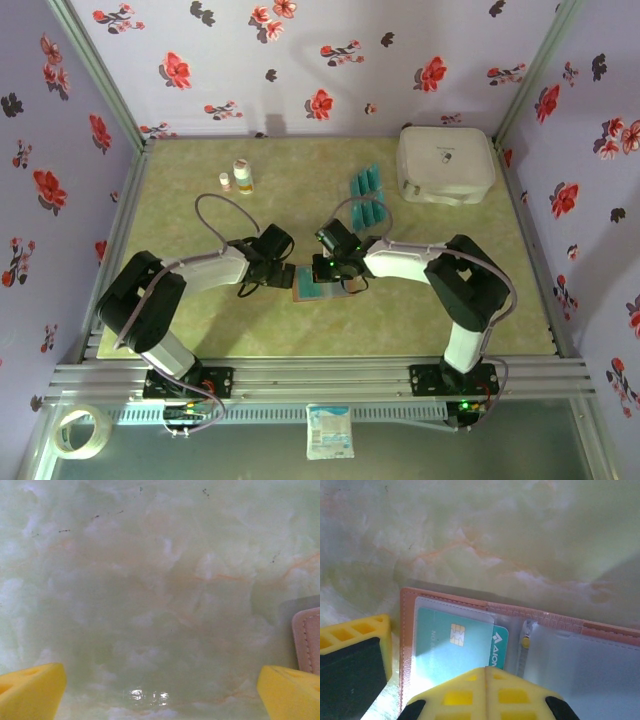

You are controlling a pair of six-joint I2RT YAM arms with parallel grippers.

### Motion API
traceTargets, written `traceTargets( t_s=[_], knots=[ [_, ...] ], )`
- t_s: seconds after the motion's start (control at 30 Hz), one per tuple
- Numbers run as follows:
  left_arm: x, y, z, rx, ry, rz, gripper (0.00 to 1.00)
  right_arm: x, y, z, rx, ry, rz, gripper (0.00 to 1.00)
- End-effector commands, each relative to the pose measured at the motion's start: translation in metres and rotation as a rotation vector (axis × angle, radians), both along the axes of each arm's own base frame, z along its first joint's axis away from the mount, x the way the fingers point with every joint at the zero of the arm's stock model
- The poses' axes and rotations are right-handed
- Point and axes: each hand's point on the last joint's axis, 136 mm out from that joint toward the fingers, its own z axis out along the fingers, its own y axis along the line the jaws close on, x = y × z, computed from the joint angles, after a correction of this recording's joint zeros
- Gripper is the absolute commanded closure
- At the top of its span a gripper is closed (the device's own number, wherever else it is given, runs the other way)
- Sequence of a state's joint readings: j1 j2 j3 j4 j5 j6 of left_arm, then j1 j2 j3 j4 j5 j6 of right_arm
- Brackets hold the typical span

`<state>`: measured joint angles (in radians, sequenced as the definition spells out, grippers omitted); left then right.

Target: Put the credit cards into the card holder

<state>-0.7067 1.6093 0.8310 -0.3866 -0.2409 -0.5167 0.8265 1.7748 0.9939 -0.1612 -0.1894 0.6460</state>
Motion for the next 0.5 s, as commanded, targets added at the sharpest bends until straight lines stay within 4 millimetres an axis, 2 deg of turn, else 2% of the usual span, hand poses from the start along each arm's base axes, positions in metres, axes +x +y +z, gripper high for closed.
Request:
traceTargets(
  t_s=[0.0, 0.13, 0.2, 0.3, 0.47],
  knots=[
    [0.008, -0.003, 0.006, -0.006, -0.019, -0.002, 0.00, 0.006, 0.002, 0.038, 0.048, -0.064, 0.002, 0.95],
    [0.008, -0.002, 0.018, -0.019, -0.037, 0.006, 0.01, 0.005, -0.015, 0.052, 0.030, -0.095, -0.013, 0.73],
    [0.006, -0.002, 0.023, -0.033, -0.041, 0.012, 0.00, 0.004, -0.027, 0.053, 0.018, -0.096, -0.033, 0.65],
    [0.004, -0.006, 0.031, -0.071, -0.047, 0.012, 0.00, 0.006, -0.047, 0.049, 0.009, -0.088, -0.074, 0.58],
    [-0.001, -0.016, 0.039, -0.112, -0.056, -0.002, 0.00, 0.005, -0.070, 0.039, 0.015, -0.064, -0.124, 0.54]
  ],
)
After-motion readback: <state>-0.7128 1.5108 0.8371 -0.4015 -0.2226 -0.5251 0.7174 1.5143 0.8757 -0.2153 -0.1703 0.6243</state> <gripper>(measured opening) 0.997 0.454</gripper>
